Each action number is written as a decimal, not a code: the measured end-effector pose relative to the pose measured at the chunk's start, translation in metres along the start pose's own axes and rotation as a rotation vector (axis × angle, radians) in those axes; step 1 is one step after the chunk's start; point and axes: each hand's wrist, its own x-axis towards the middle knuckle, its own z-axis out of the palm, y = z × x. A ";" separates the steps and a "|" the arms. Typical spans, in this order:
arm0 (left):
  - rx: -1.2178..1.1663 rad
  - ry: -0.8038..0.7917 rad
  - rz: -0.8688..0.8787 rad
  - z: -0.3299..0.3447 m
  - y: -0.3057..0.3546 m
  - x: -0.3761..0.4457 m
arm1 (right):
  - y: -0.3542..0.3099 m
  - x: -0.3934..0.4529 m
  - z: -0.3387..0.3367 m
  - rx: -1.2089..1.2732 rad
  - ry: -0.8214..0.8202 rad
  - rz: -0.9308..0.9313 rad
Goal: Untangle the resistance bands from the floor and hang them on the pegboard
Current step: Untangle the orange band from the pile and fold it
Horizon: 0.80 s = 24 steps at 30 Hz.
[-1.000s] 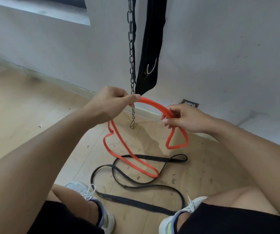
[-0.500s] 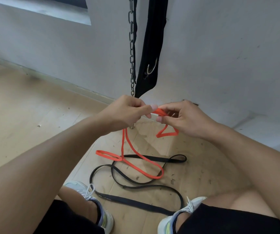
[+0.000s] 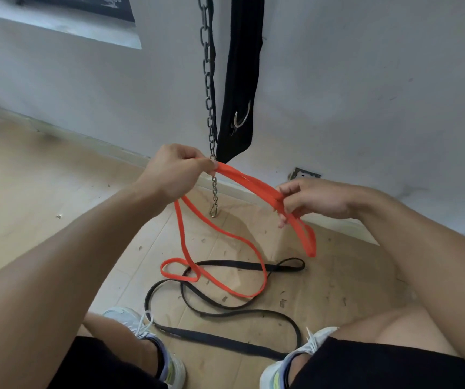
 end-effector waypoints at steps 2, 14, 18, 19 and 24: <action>0.021 0.037 -0.015 -0.003 -0.002 0.004 | 0.001 -0.002 -0.006 0.022 -0.044 0.020; 0.112 0.168 -0.059 -0.022 -0.012 0.014 | 0.035 -0.029 -0.047 0.120 0.147 0.122; 0.123 0.156 -0.083 -0.021 -0.017 0.018 | 0.044 -0.039 -0.061 0.483 0.047 0.017; 0.123 0.147 -0.090 -0.020 -0.018 0.019 | 0.048 -0.039 -0.063 0.525 0.029 0.009; 0.133 0.119 -0.111 -0.013 -0.019 0.020 | 0.056 -0.030 -0.066 0.536 0.262 0.117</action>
